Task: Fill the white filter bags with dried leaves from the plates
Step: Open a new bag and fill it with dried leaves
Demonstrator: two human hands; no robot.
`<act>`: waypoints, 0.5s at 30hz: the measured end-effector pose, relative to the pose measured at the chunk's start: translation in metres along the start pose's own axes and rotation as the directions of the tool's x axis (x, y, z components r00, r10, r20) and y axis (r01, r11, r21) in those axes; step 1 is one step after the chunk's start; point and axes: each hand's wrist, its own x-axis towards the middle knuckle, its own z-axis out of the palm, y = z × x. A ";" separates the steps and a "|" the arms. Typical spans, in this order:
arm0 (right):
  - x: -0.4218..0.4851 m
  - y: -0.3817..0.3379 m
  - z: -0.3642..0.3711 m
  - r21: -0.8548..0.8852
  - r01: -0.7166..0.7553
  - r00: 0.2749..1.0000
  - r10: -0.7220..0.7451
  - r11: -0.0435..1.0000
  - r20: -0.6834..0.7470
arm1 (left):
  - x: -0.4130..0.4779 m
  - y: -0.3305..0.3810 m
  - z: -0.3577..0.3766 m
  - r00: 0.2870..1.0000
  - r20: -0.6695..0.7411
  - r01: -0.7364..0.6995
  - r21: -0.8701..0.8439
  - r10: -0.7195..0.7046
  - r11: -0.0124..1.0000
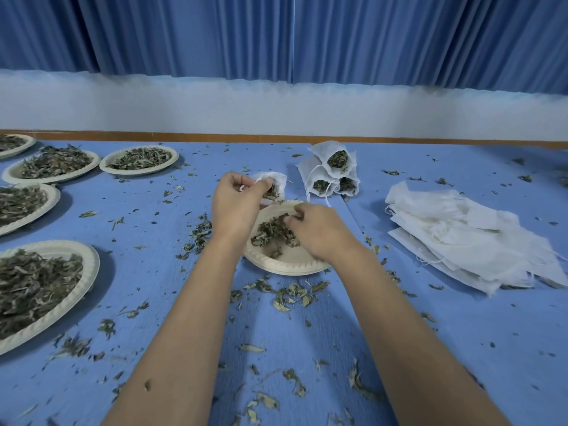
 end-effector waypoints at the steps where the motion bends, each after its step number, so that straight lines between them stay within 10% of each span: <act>1: 0.000 -0.001 0.005 -0.040 0.020 0.997 -0.017 0.999 0.073 | 0.001 0.000 0.000 1.000 0.014 0.013 -0.012 -0.012 1.000; 15: -0.007 -0.011 0.017 -0.111 0.339 0.936 -0.323 0.934 0.137 | -0.003 0.005 -0.002 0.996 0.069 0.059 -0.155 -0.049 0.986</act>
